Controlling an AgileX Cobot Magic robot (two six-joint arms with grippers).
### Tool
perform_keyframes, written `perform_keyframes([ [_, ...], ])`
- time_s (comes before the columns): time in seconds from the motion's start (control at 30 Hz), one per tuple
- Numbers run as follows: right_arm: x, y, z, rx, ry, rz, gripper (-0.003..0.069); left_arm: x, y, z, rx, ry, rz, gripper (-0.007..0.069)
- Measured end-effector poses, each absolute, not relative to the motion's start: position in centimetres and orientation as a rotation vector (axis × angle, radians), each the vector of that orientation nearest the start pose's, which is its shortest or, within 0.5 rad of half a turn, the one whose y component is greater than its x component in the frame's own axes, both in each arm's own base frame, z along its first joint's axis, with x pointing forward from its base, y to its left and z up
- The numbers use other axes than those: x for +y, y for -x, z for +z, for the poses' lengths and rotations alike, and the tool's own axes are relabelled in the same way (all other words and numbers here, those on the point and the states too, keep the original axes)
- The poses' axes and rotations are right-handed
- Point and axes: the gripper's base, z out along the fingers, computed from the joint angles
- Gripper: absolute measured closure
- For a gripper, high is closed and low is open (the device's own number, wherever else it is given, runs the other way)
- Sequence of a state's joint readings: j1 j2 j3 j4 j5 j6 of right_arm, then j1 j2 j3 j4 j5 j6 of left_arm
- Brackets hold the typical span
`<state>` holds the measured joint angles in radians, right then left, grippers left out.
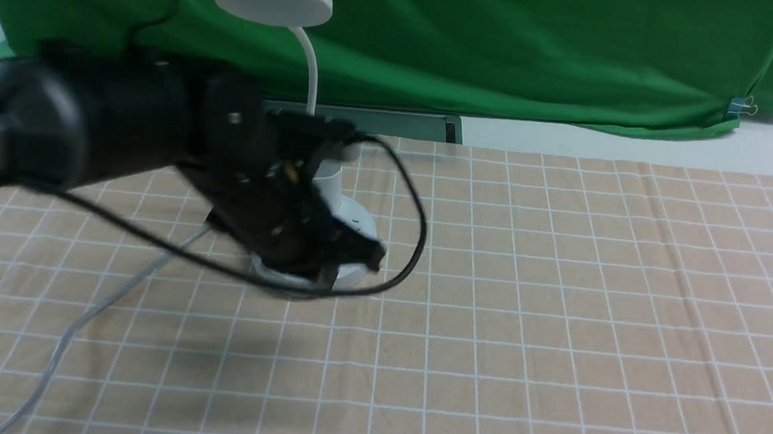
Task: Turn on the table lamp on the light coffee tablecloth with your hand.
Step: 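Press the power button on the lamp base to turn the lamp on with the left gripper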
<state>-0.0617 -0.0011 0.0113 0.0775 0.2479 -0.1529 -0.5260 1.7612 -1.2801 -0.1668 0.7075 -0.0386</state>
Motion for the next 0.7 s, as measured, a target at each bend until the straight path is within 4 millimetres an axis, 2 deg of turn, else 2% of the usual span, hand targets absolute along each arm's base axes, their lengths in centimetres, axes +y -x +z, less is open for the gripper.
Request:
perform_keyframes([
  [0.13, -0.2, -5.6, 18.7, 1.742, 0.028, -0.086, 0.0419, -20.5, -34.0, 23.1, 2.547, -0.485, -0.340, 0.0629],
  [0.3, -0.2, -5.6, 18.7, 1.742, 0.028, -0.086, 0.0419, -21.1, -35.5, 21.3, 2.483, -0.494, -0.315, 0.0627],
  [0.5, -0.2, -5.6, 18.7, 1.742, 0.028, -0.086, 0.0419, -21.2, -36.1, 19.6, 2.482, -0.527, -0.268, 0.0625],
  [0.7, -0.2, -5.6, 18.7, 1.742, 0.028, -0.086, 0.0419, -21.1, -36.2, 19.4, 2.485, -0.528, -0.256, 0.0625],
])
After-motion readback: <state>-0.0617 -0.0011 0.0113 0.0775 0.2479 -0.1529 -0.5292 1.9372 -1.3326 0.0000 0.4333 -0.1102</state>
